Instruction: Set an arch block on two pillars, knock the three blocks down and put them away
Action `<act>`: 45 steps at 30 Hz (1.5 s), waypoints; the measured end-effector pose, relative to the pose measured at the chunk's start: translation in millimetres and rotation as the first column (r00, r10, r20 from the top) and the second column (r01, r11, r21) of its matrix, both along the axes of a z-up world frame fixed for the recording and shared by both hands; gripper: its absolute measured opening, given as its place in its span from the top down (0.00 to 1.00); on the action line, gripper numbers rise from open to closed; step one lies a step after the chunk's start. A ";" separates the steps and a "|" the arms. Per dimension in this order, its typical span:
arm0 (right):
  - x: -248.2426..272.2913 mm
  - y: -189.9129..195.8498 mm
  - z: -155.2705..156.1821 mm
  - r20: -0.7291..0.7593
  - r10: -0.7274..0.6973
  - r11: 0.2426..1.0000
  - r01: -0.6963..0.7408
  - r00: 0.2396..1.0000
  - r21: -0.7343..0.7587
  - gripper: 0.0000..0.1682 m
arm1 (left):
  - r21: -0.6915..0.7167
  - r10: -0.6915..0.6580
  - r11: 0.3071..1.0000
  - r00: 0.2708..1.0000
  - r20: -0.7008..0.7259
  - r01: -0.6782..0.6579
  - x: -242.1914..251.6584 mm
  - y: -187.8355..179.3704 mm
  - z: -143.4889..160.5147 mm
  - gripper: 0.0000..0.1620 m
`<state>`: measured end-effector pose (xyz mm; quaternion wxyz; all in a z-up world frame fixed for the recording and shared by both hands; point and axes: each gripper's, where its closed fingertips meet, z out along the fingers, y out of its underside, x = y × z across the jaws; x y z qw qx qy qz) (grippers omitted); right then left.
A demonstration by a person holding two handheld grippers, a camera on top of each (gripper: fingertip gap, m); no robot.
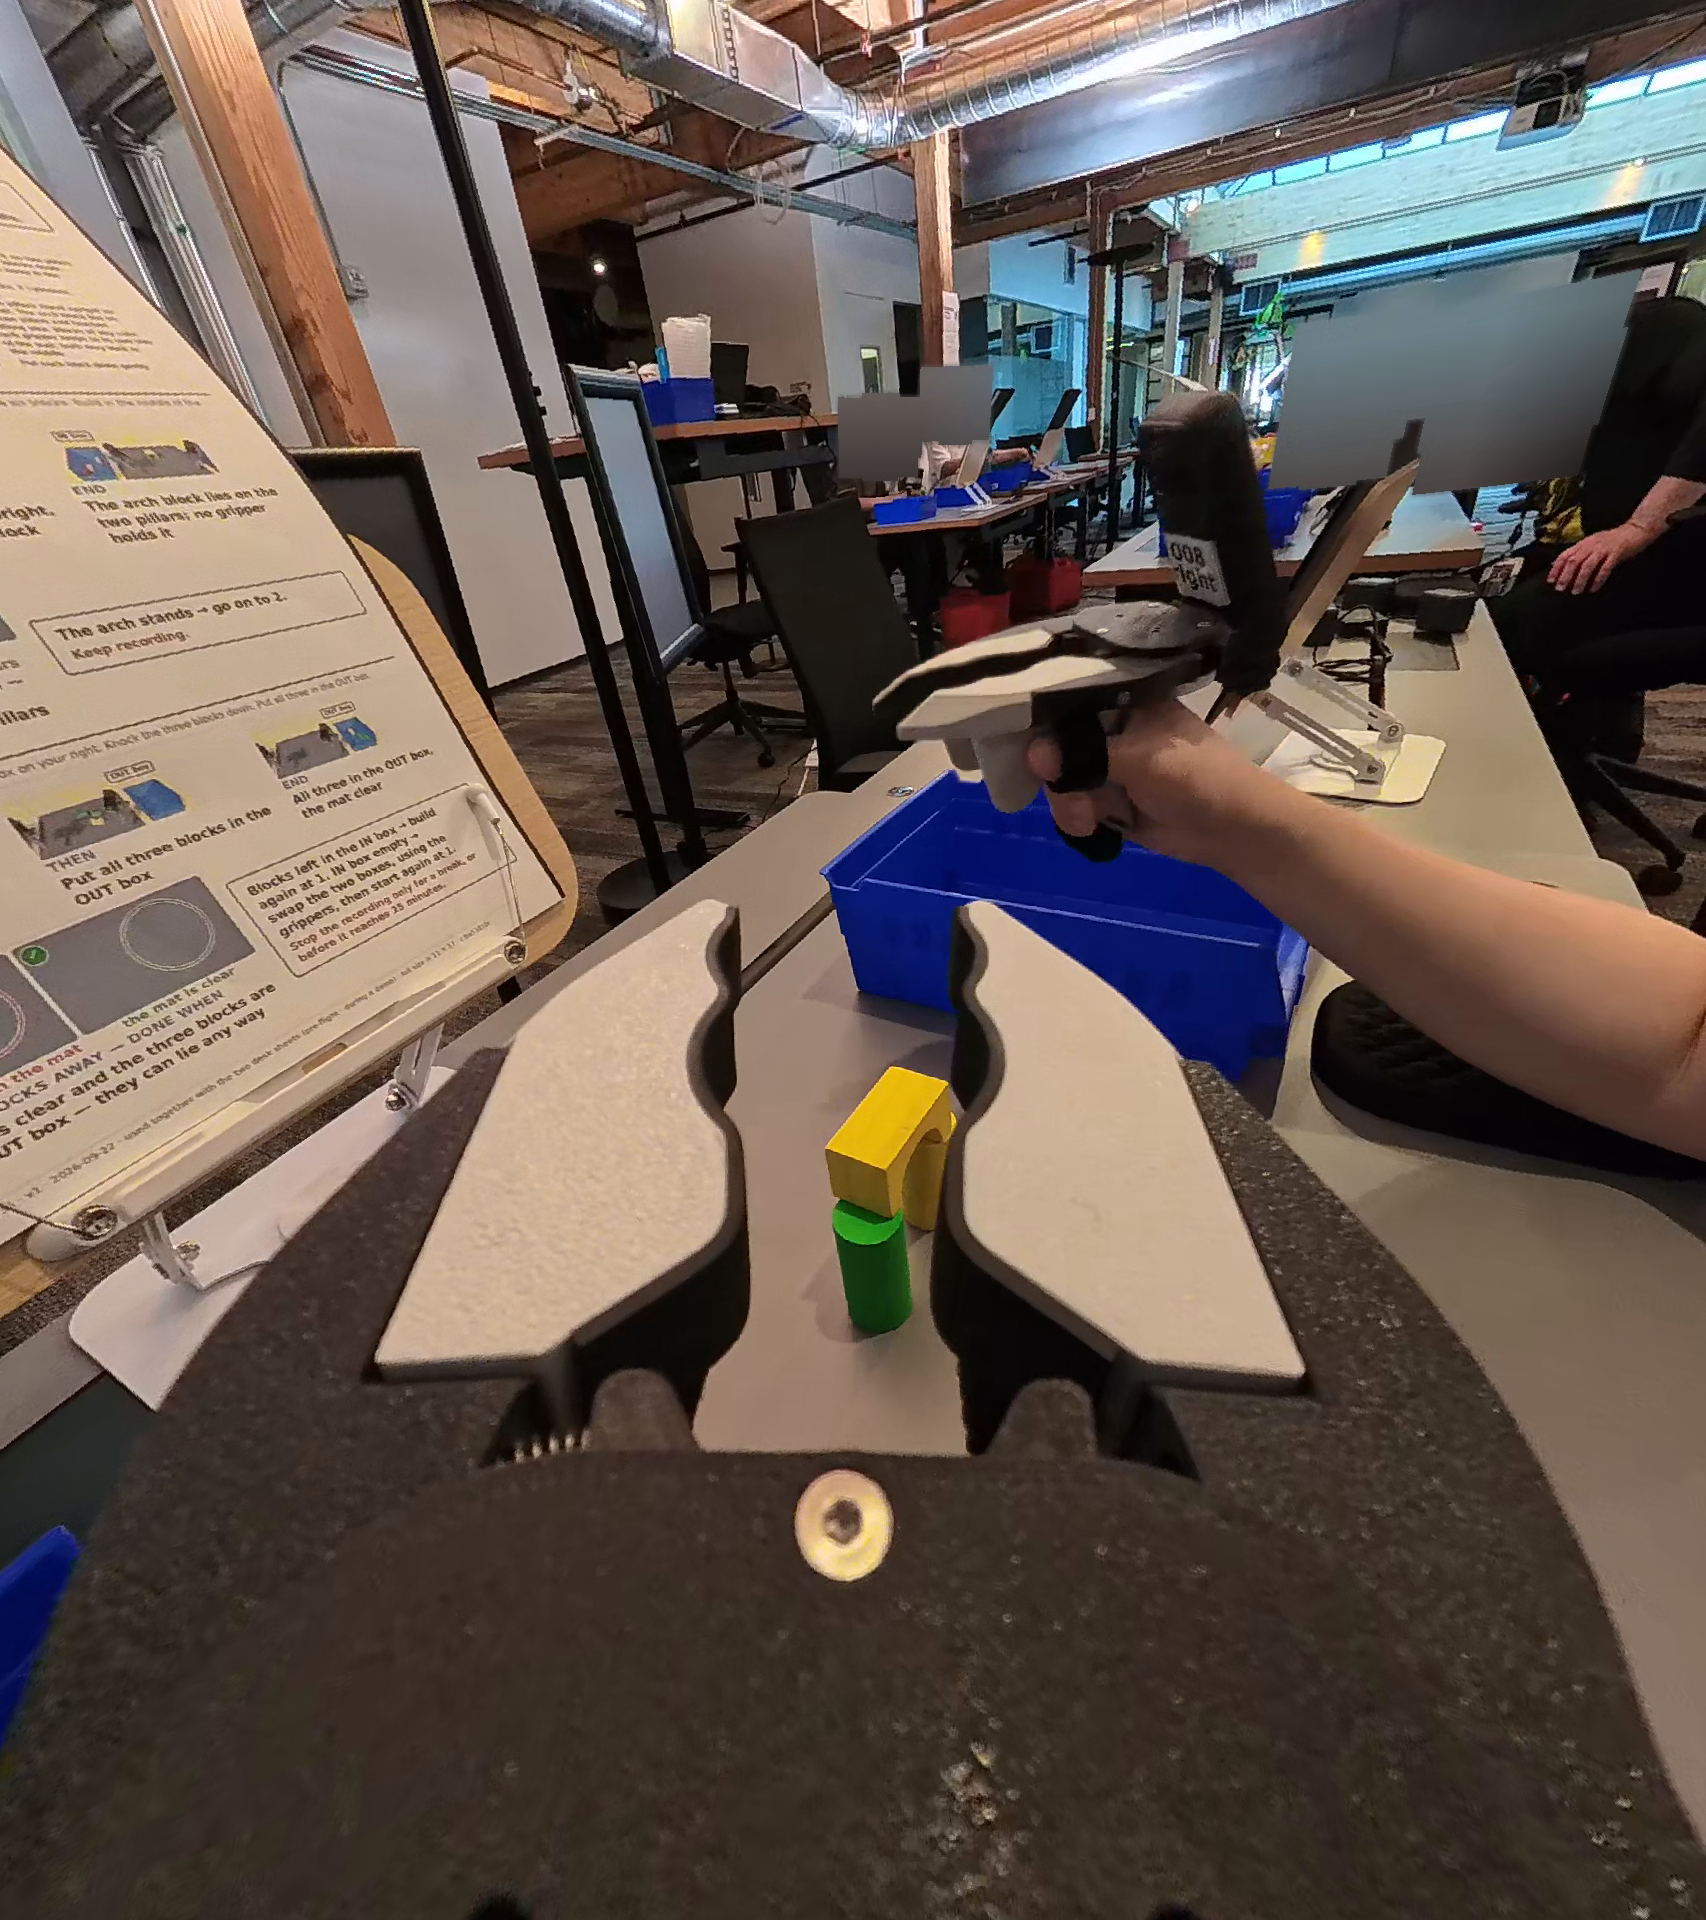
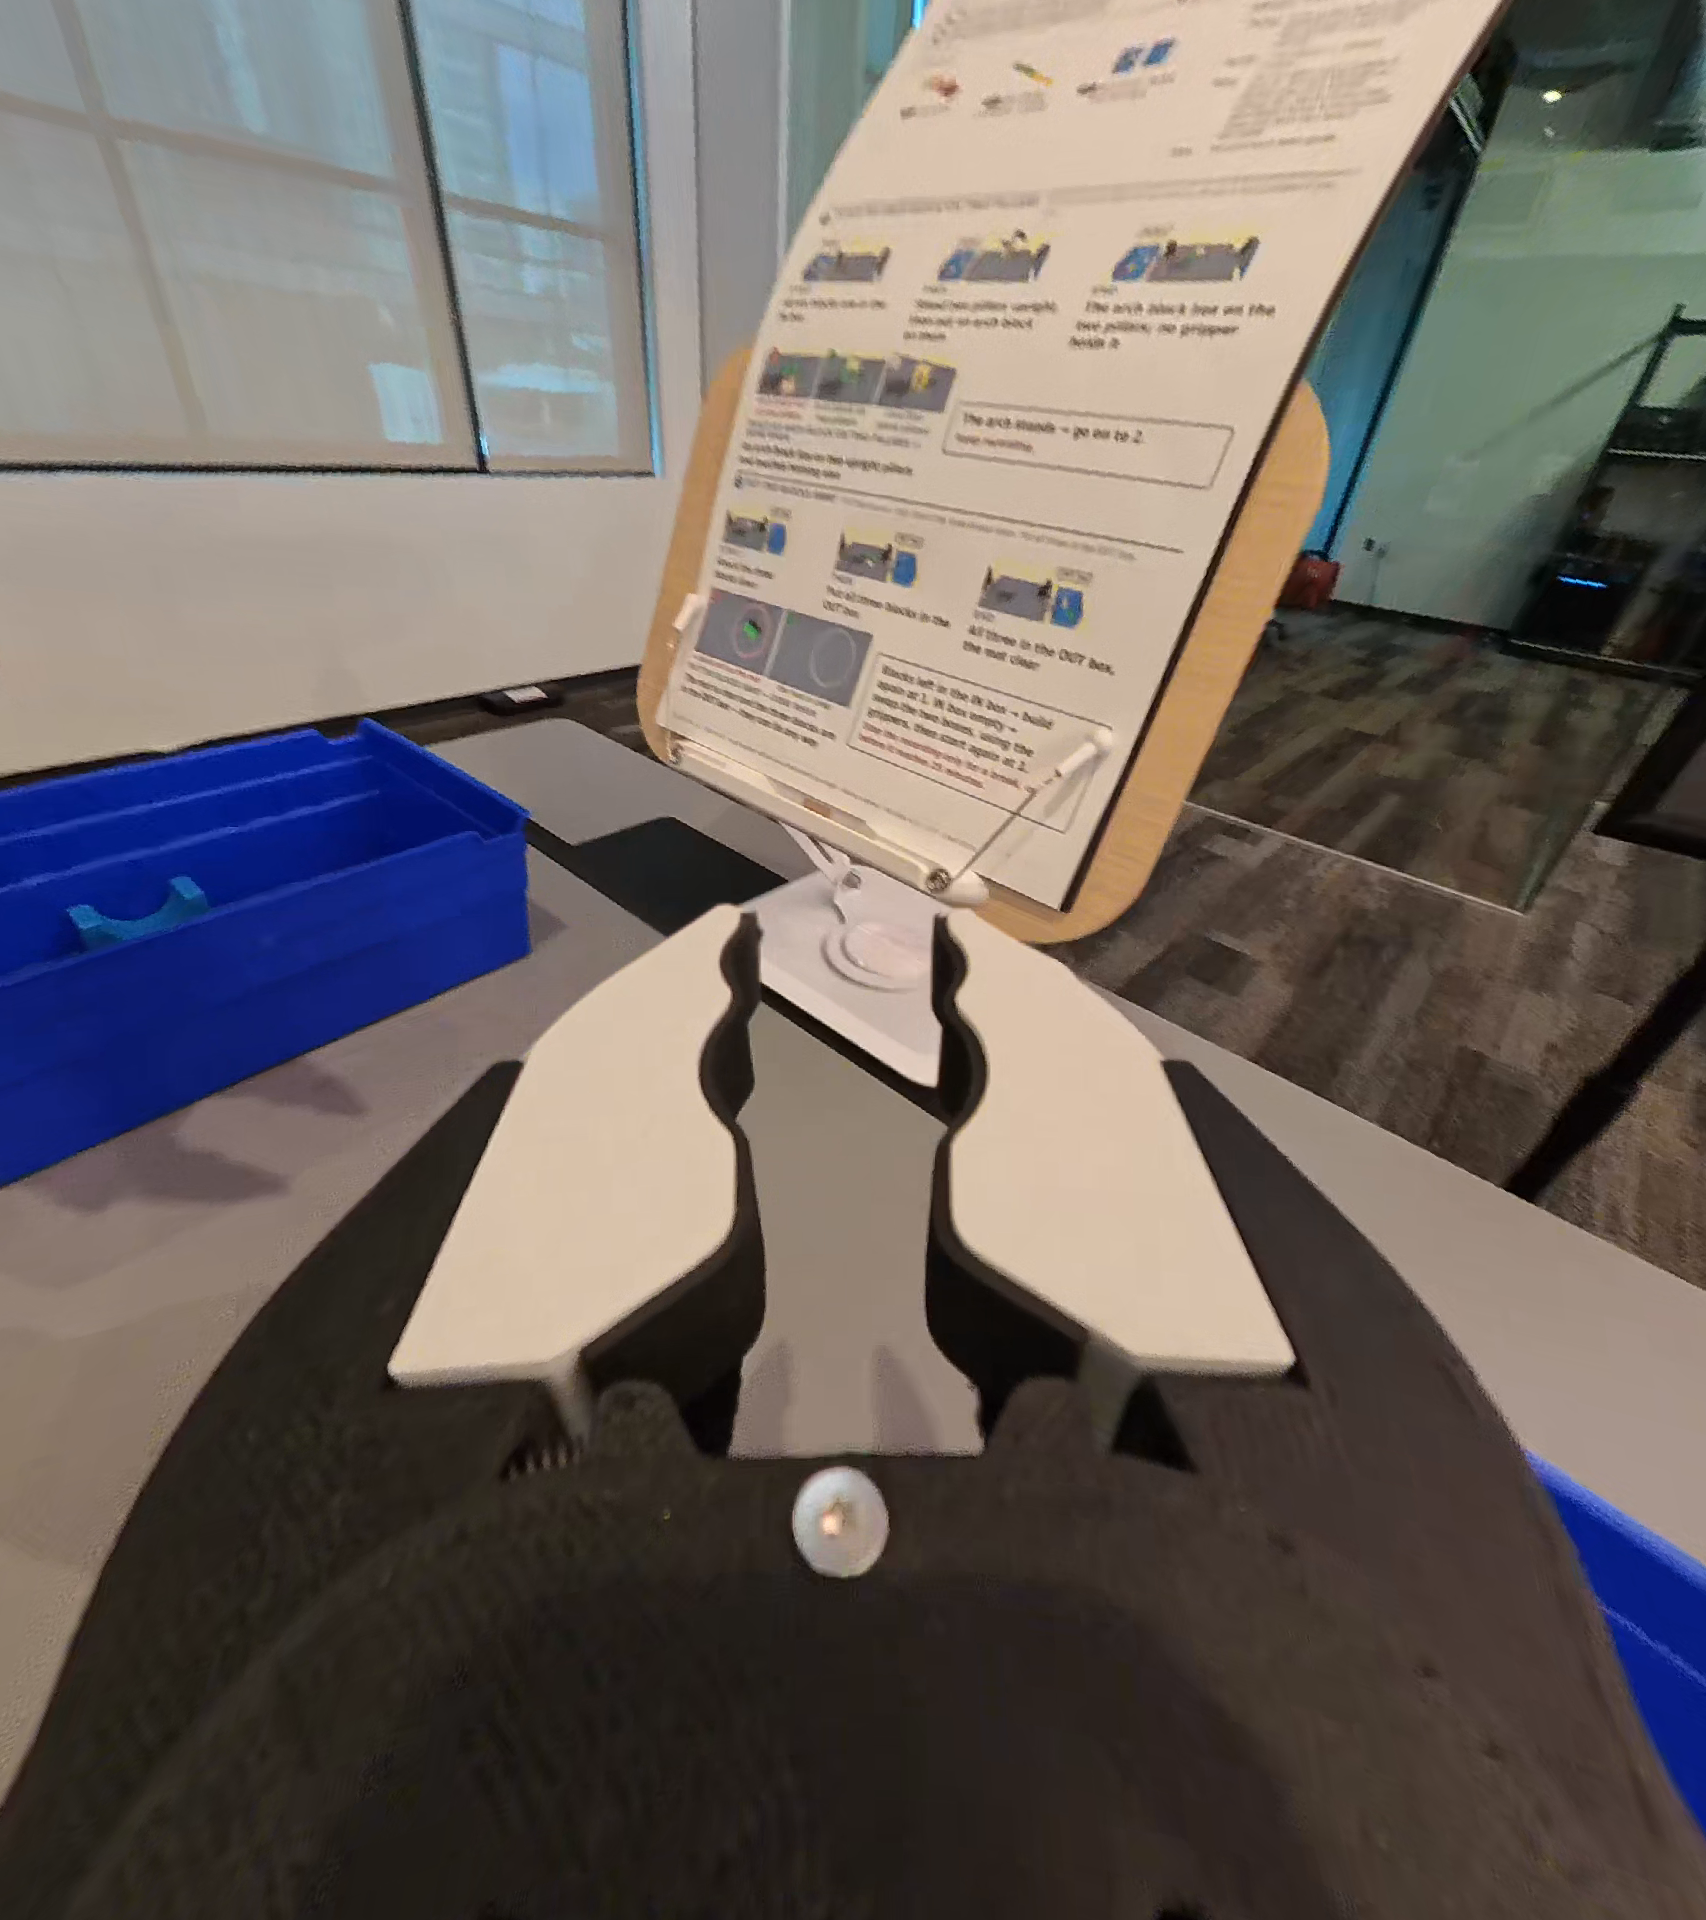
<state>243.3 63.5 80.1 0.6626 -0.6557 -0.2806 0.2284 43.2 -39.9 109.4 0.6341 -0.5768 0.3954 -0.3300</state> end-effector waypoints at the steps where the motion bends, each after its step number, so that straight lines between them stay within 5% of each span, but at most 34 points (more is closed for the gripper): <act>1: -0.6 2.3 -4.1 0.026 -0.016 1.000 0.017 1.000 -0.010 0.81 | 0.002 0.003 1.000 1.000 -0.002 -0.003 -0.5 0.1 0.3 0.77; 4: -7.5 6.9 -21.6 0.115 -0.026 0.997 0.033 0.993 -0.066 0.82 | 0.008 0.013 1.000 1.000 0.000 -0.013 -3.6 0.4 2.9 0.77; 10: -30.4 9.7 -72.0 0.239 0.049 0.954 0.025 0.970 -0.298 0.99 | 0.024 0.033 0.999 0.999 0.013 -0.033 -12.7 -0.4 11.9 0.77; 15: -39.3 15.2 -109.5 0.317 0.049 0.881 0.109 0.947 -0.460 1.00 | 0.045 0.057 0.997 0.998 0.030 -0.058 -24.3 -0.2 23.8 0.77; 19: -20.0 24.5 -153.7 0.541 0.004 0.794 0.326 0.841 -0.513 0.99 | 0.039 0.059 0.997 0.995 0.075 -0.062 -32.4 -2.5 34.3 0.77; 26: -23.1 16.4 -211.0 0.612 0.149 0.633 0.401 0.776 -0.662 0.99 | 0.054 0.056 0.997 0.997 0.058 -0.059 -35.8 -8.5 39.3 0.77; 30: -61.0 -6.5 -218.9 0.438 0.300 0.565 0.212 0.847 -0.797 1.00 | 0.061 0.047 0.997 0.997 0.062 -0.051 -37.4 -11.8 42.7 0.77; 35: -134.8 -35.3 -212.2 0.498 0.436 0.698 0.068 0.749 -0.713 1.00 | 0.046 0.041 0.998 0.998 0.052 -0.044 -34.5 -10.8 39.0 0.77; 41: -132.1 -44.0 -157.7 0.476 0.372 0.824 -0.048 0.797 -0.564 0.99 | -0.064 0.004 0.998 0.998 -0.064 -0.008 -18.0 -16.7 12.3 0.76; 43: -134.3 -82.8 -153.5 0.415 0.539 0.767 -0.223 0.733 -0.601 0.83 | -0.108 -0.034 0.994 0.981 -0.190 0.014 -9.6 -22.3 -8.4 0.75; 45: -130.1 -130.8 -167.9 0.427 0.707 0.681 -0.379 0.563 -0.627 0.76 | -0.079 0.005 0.996 0.959 -0.283 -0.029 -10.7 -20.2 -17.6 0.74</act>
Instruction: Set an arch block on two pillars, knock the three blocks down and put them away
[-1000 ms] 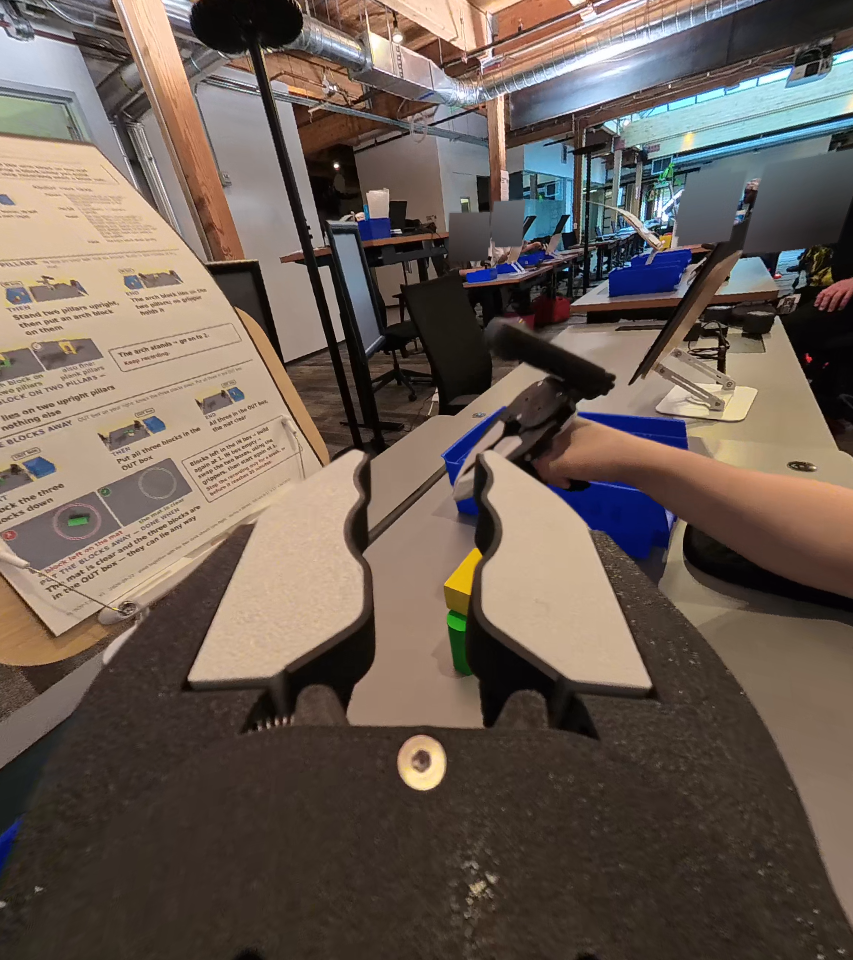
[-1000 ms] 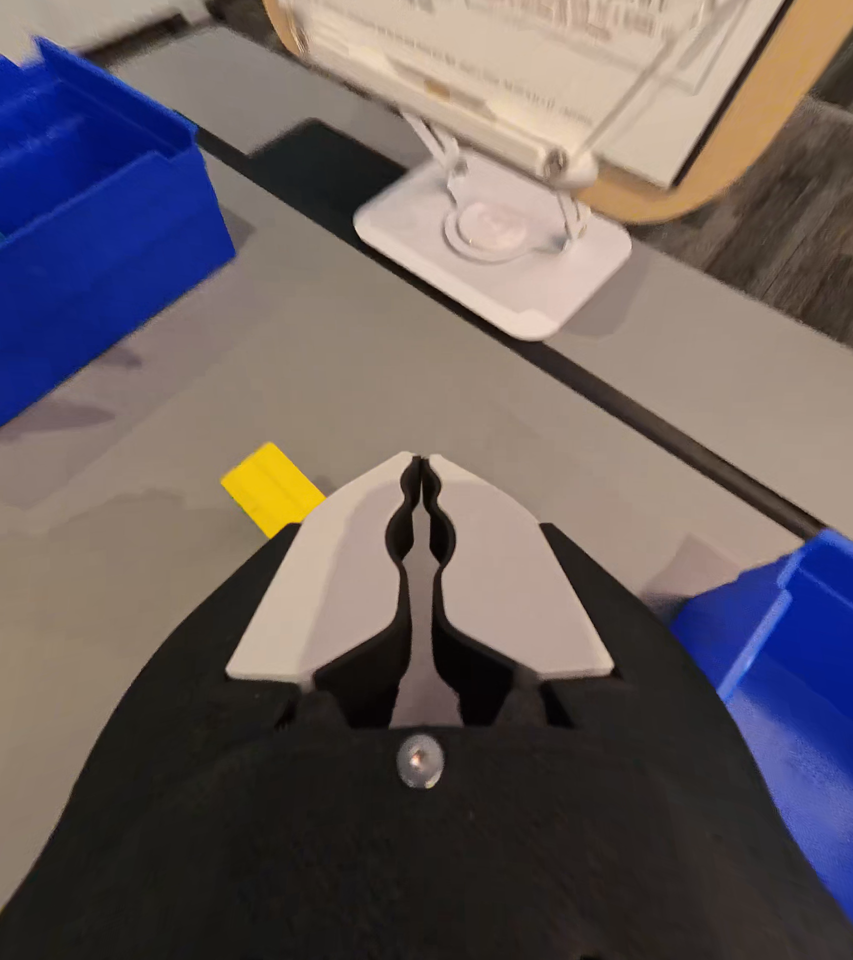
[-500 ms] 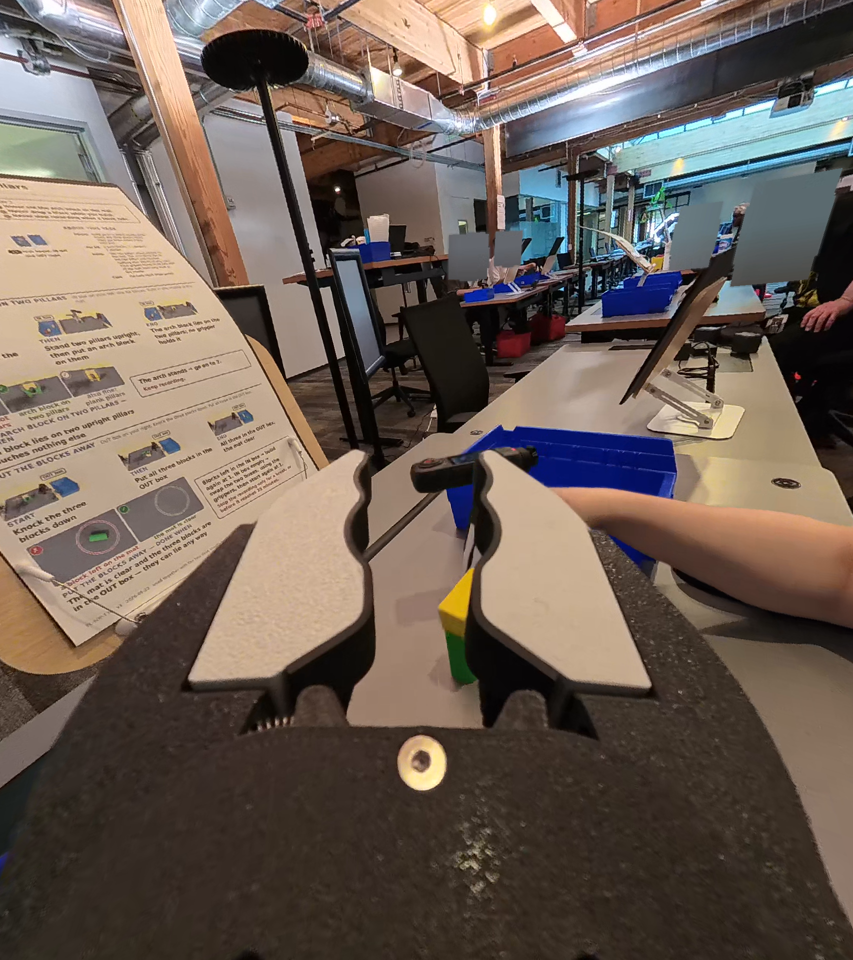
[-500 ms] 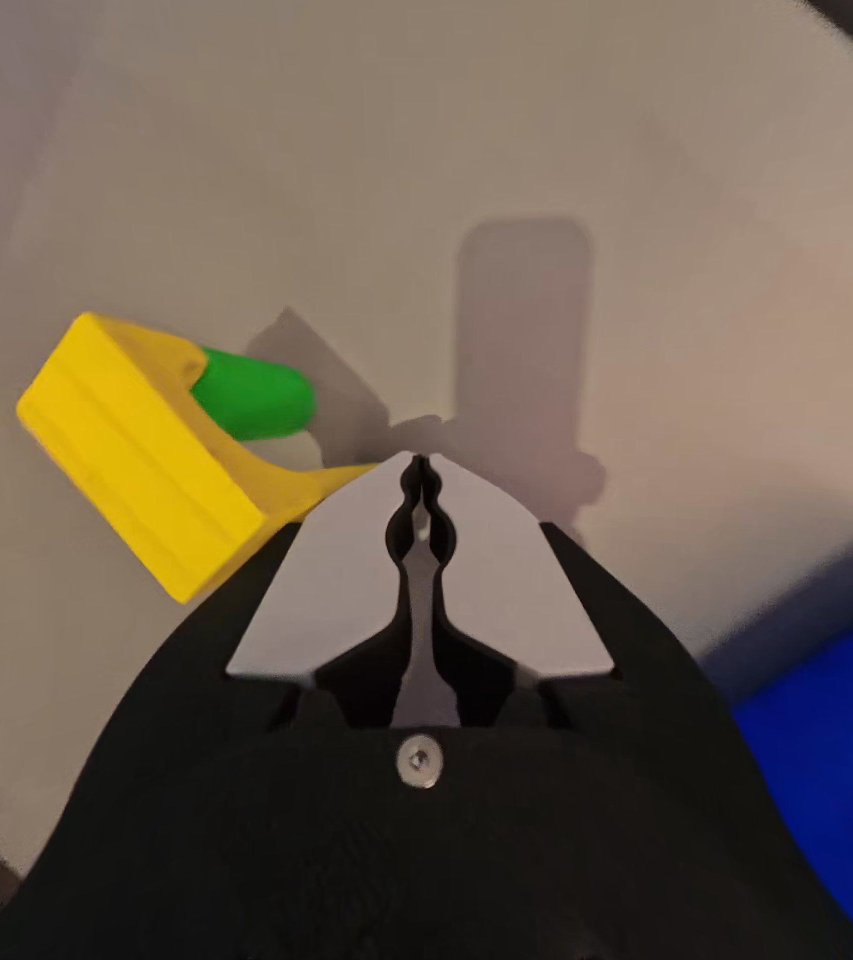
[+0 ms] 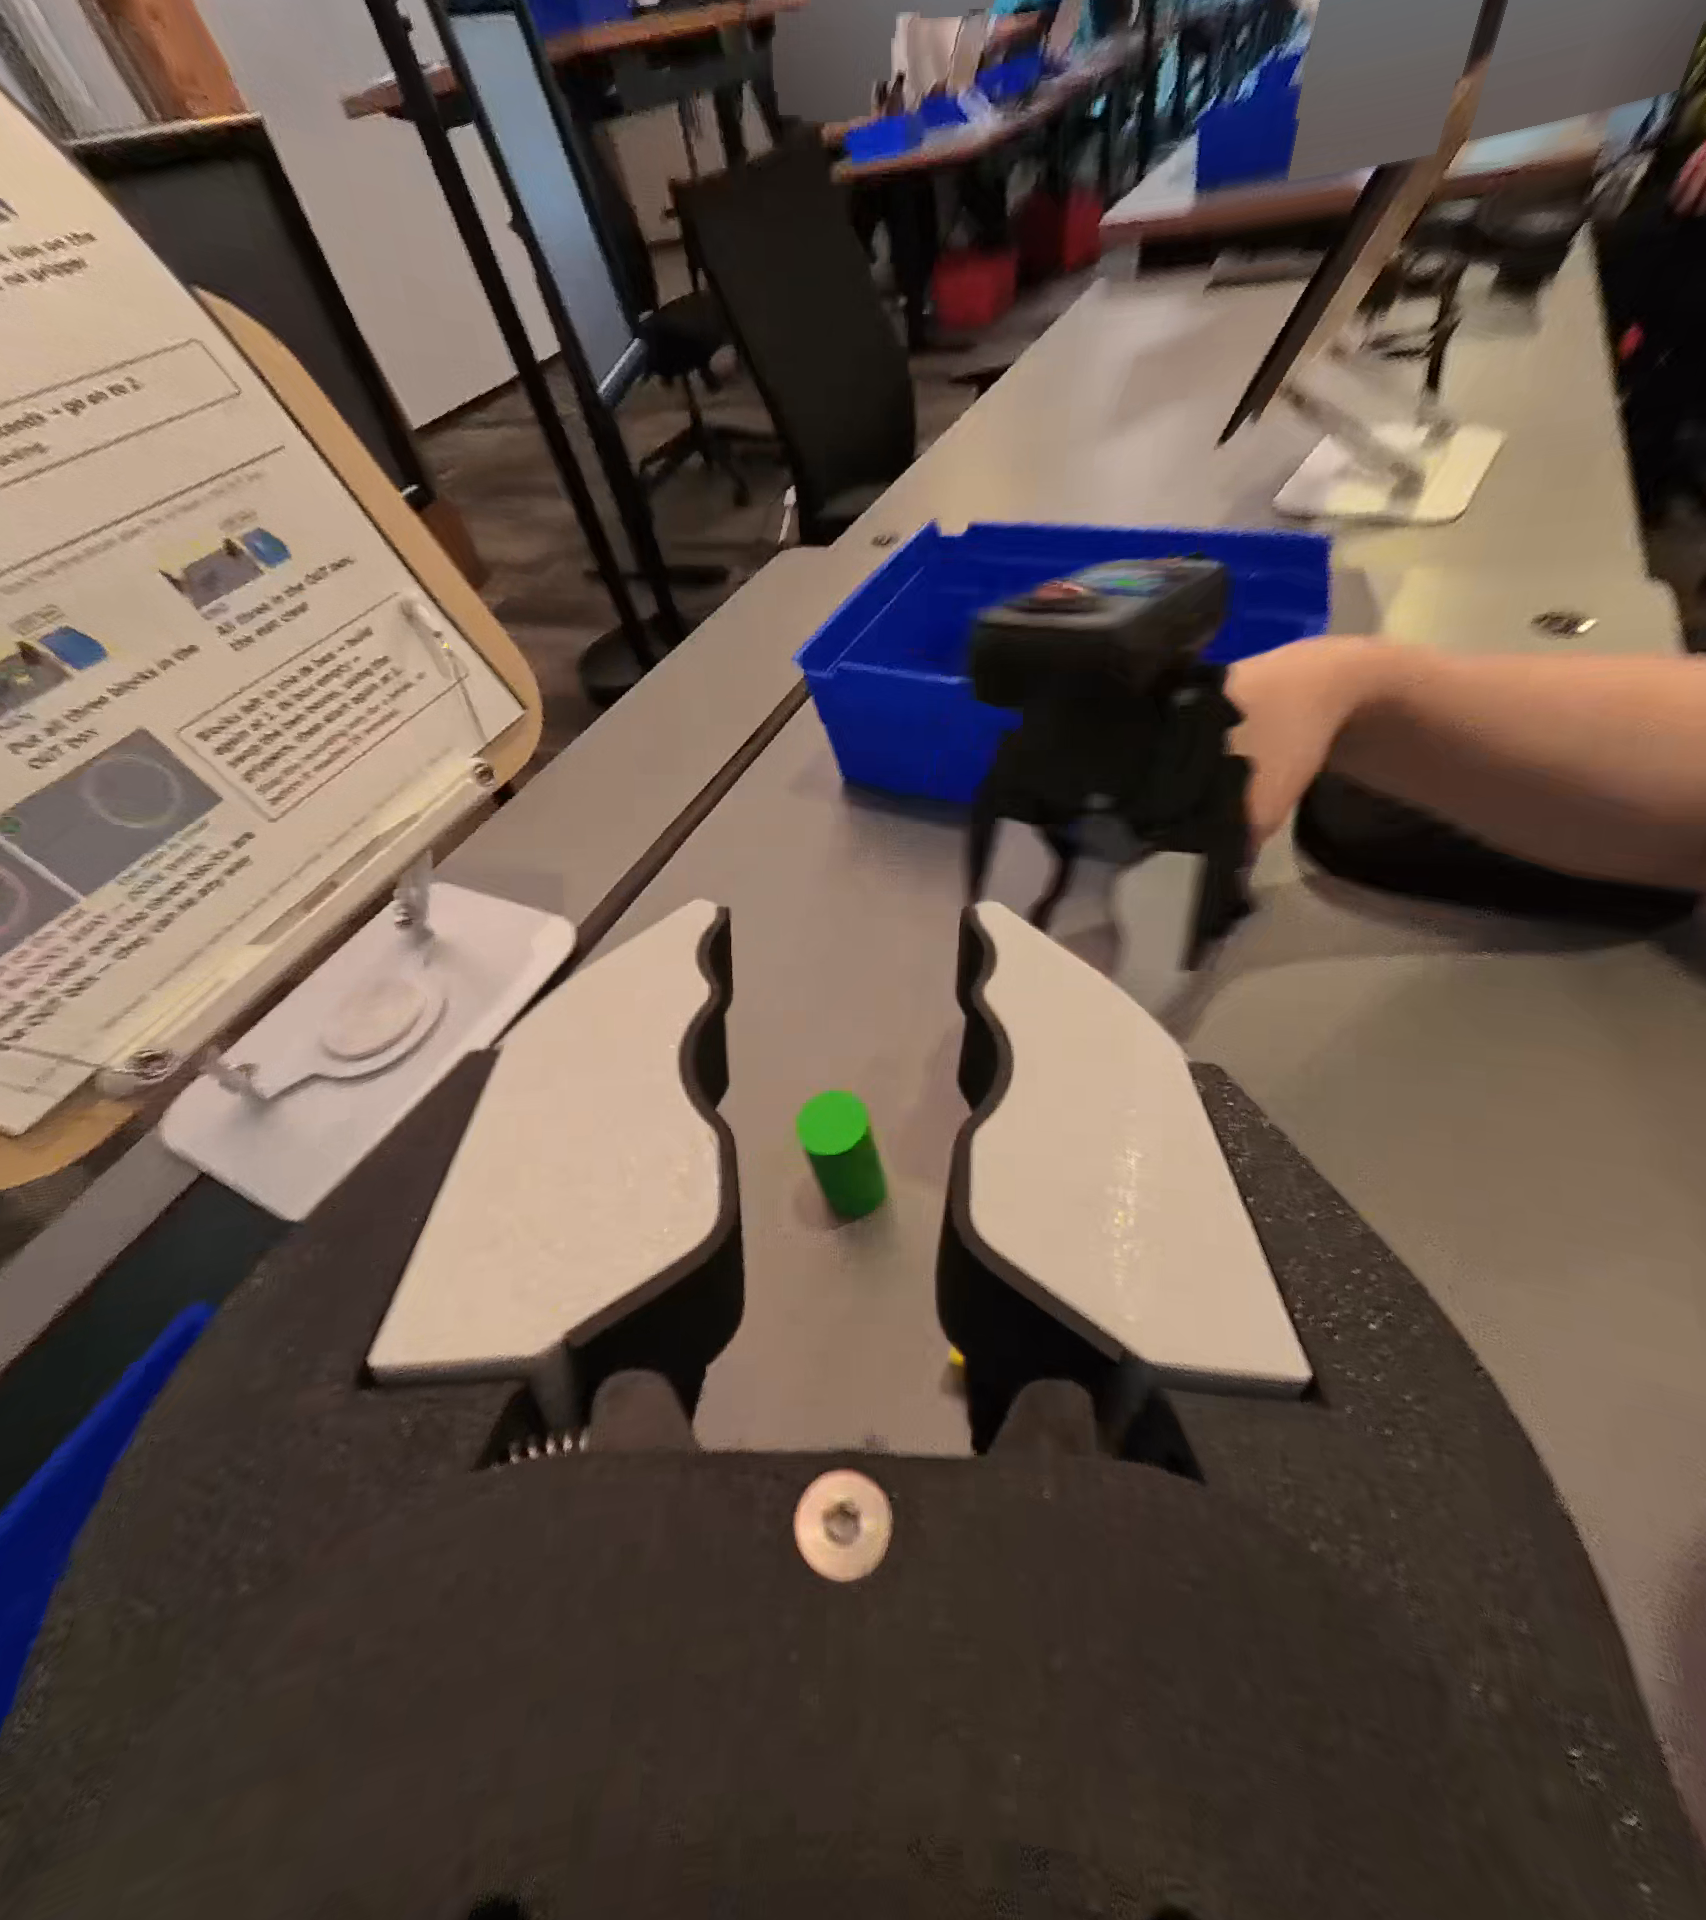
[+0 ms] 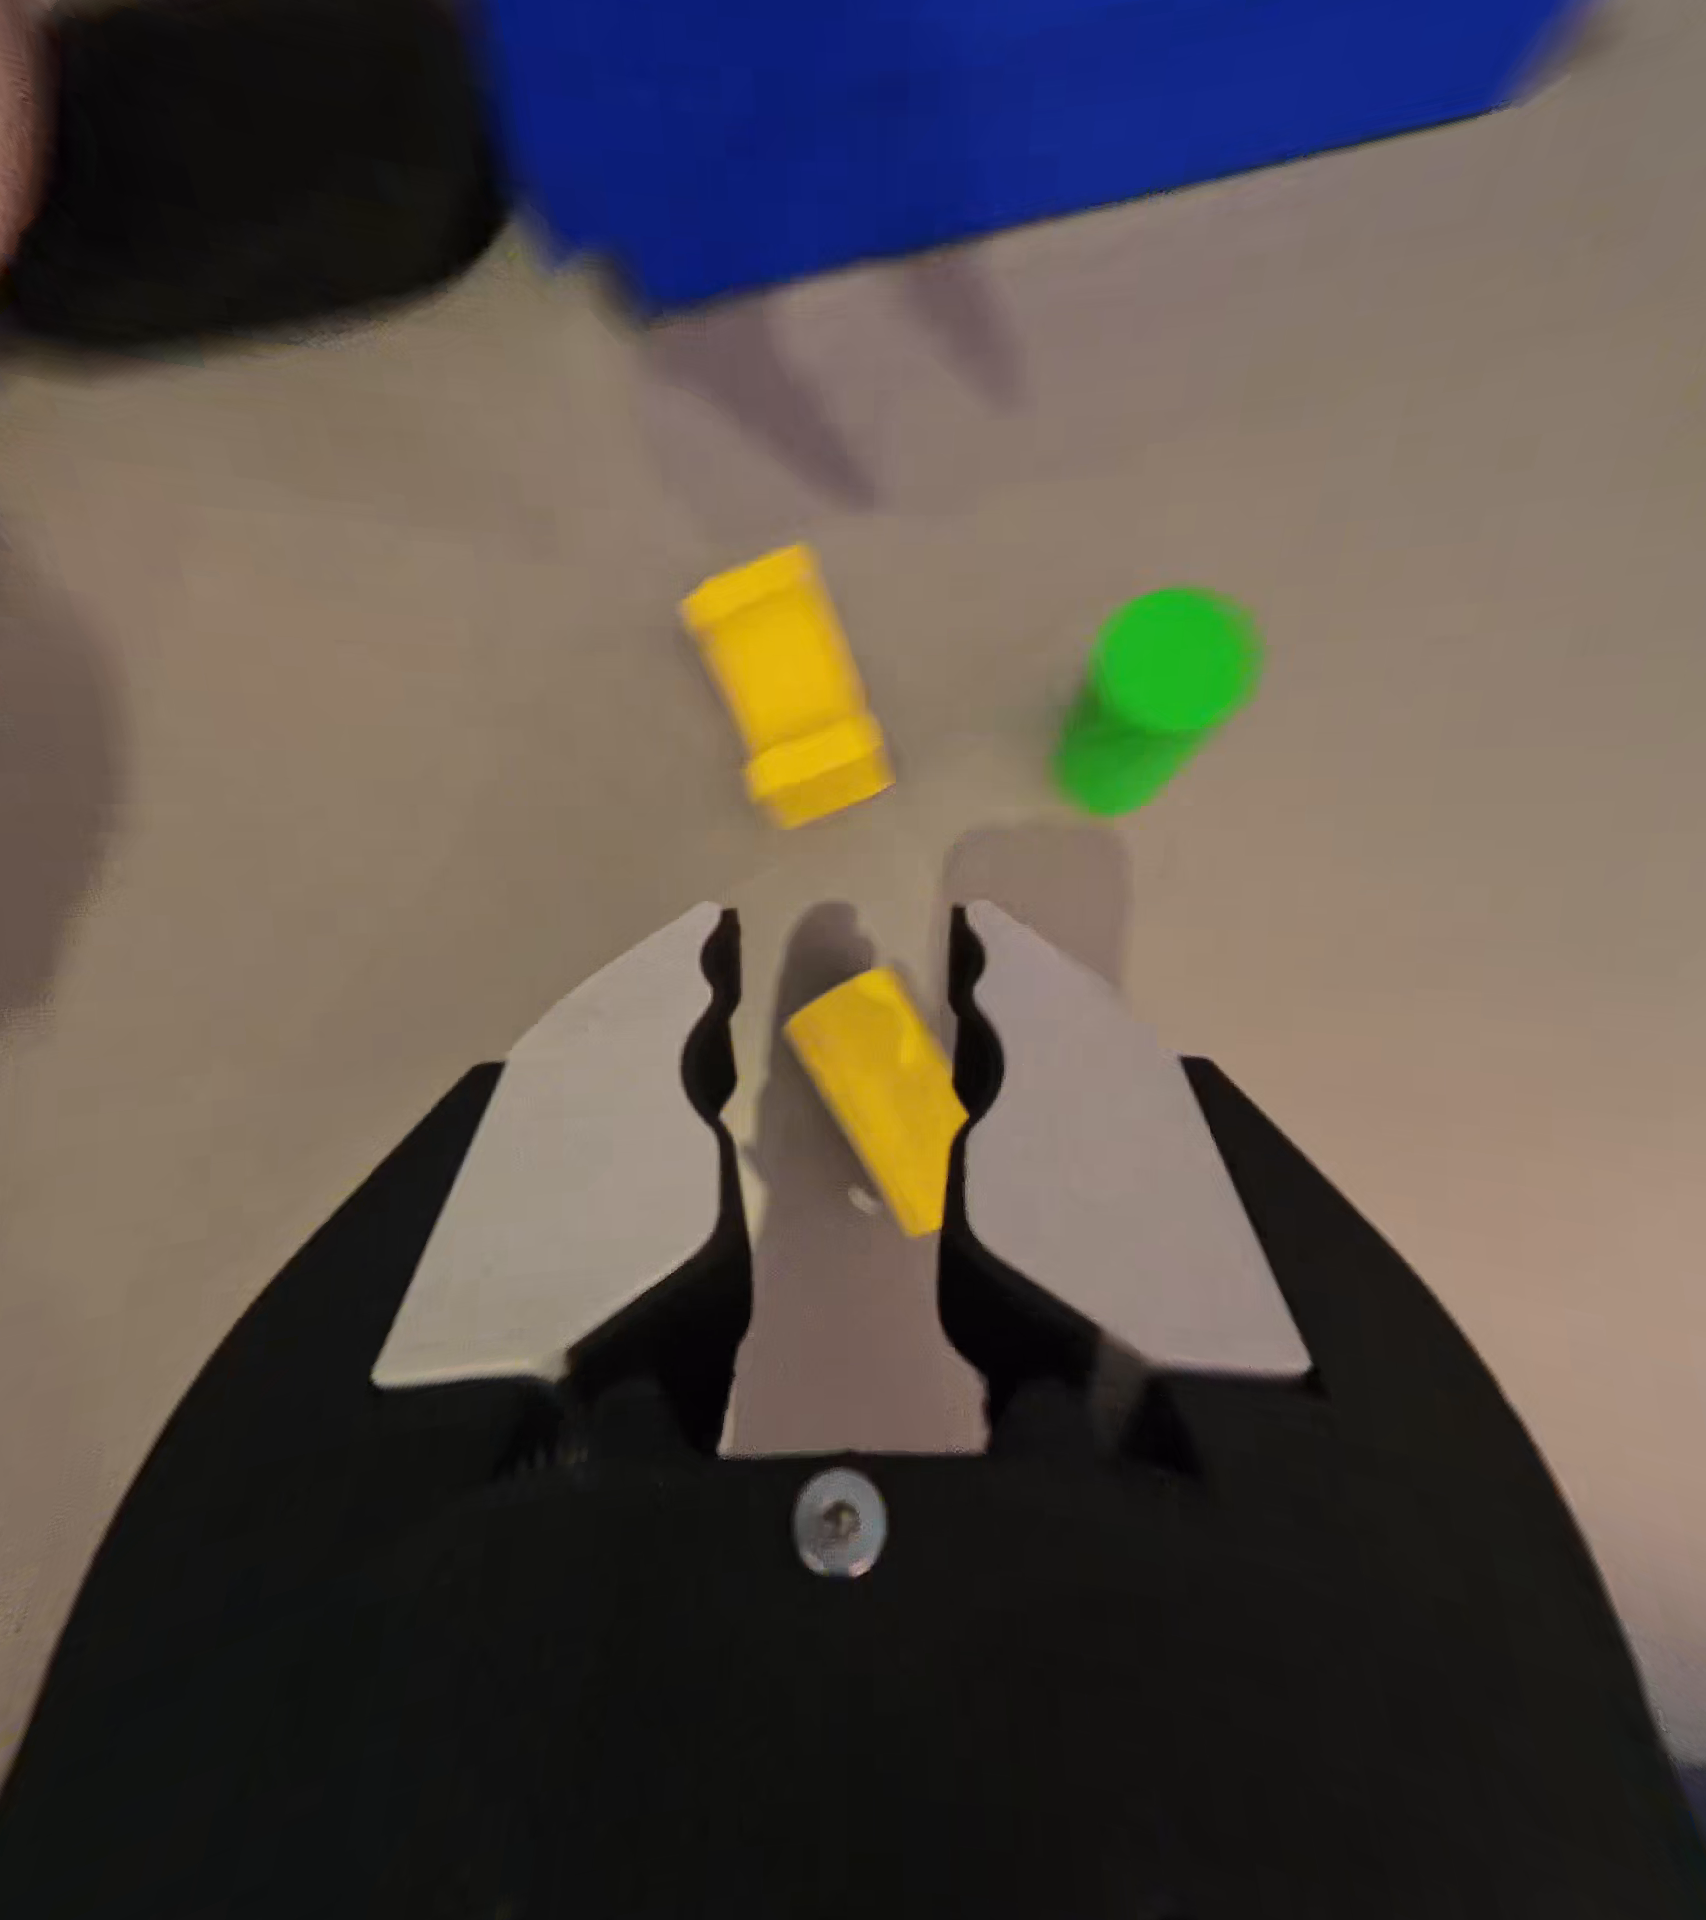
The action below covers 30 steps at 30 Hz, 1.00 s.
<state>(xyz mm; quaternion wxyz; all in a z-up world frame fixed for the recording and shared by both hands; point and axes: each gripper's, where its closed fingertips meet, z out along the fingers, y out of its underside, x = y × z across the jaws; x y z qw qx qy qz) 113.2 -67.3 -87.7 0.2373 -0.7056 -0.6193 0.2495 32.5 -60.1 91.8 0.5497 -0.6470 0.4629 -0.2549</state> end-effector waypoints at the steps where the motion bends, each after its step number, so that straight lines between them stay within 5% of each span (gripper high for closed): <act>1: 10.0 -11.6 -13.6 0.066 0.076 0.995 -0.080 0.995 0.058 0.75 | 0.028 0.010 1.000 1.000 -0.028 -0.010 -1.9 0.2 -0.8 0.74; 3: 28.6 -6.5 -36.3 0.189 0.071 0.972 -0.110 0.979 0.208 0.73 | 0.050 0.007 0.999 0.999 -0.034 -0.006 -4.6 -2.2 2.5 0.74; 9: 44.1 -14.9 -67.8 0.325 0.132 0.981 -0.170 0.937 0.090 0.80 | 0.043 0.005 0.999 1.000 0.012 -0.005 -16.5 -9.3 15.7 0.74; 13: 50.8 6.7 -9.5 0.229 0.040 0.973 -0.090 0.973 0.211 0.80 | 0.065 0.020 0.998 1.000 0.015 -0.021 -26.6 -12.5 23.2 0.74; 16: 91.5 56.2 60.5 0.059 -0.223 0.935 0.196 0.973 0.296 0.80 | 0.031 0.029 0.999 0.998 0.060 -0.030 -26.8 -9.7 24.8 0.74; 18: 150.2 89.0 72.6 0.055 -0.458 0.865 0.431 0.887 0.255 0.80 | -0.036 0.056 0.998 0.997 0.057 -0.054 -21.4 -1.3 13.6 0.74; 21: 240.5 112.6 37.4 0.193 -0.720 0.694 0.699 0.667 0.175 0.80 | -0.111 0.145 0.983 0.989 -0.024 -0.147 -5.5 22.3 -19.9 0.69; 23: 280.1 105.7 0.3 0.345 -0.737 0.653 0.744 0.581 0.144 0.79 | -0.124 0.185 0.972 0.977 -0.109 -0.198 11.0 37.2 -49.4 0.65; 30: 304.1 93.4 -57.8 0.514 -0.677 0.601 0.799 0.527 -0.026 0.80 | -0.186 0.225 0.942 0.938 -0.265 -0.278 52.6 68.3 -136.9 0.62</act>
